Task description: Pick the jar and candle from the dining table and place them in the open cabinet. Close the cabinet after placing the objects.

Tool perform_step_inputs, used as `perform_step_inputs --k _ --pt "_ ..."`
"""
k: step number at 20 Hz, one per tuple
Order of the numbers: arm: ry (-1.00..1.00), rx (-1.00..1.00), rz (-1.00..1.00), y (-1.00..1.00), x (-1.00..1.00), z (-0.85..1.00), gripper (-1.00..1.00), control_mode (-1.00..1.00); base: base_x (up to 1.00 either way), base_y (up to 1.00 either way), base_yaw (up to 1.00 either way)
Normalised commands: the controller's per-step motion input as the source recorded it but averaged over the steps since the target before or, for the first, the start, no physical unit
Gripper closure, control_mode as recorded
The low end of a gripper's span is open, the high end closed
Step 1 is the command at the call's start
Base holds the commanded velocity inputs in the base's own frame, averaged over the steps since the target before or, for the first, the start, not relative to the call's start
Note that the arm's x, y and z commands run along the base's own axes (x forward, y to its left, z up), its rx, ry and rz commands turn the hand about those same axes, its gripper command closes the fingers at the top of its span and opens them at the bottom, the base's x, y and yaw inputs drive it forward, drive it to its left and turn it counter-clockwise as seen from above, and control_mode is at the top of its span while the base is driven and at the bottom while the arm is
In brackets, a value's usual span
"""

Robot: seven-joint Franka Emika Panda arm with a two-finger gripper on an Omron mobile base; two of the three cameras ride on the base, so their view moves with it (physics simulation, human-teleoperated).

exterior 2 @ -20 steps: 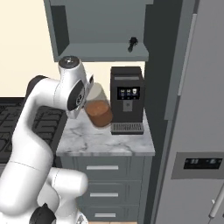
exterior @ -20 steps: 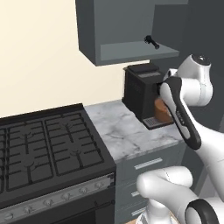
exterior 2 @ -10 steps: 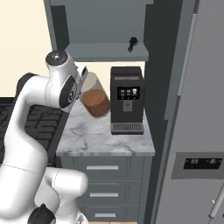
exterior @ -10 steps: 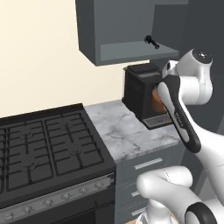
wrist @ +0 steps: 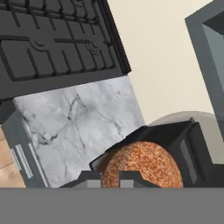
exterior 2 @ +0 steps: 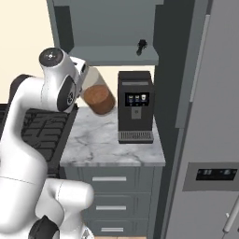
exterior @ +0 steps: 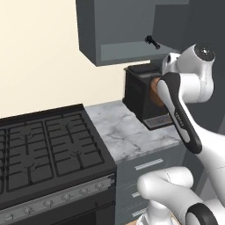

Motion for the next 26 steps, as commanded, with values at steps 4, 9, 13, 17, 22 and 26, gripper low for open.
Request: perform_step_inputs --k 4,9,13,17,22,26 --pt "-0.07 0.0 0.0 0.09 0.0 0.28 1.0 -1.0 0.0 0.0 0.0" --pt "-0.1 0.0 0.0 0.07 0.0 0.29 1.0 -1.0 0.0 0.0 0.0" --pt "-0.11 0.0 0.0 0.07 0.0 0.32 1.0 -1.0 0.0 0.0 0.0" --pt "-0.11 0.0 0.0 0.09 0.0 0.35 1.0 -1.0 0.0 0.0 0.0" --pt "-0.09 0.0 0.0 0.13 0.04 0.31 1.0 -1.0 0.0 0.0 0.0" --pt "-0.07 0.0 0.0 0.09 0.15 0.34 1.0 -1.0 0.0 0.0 0.0"
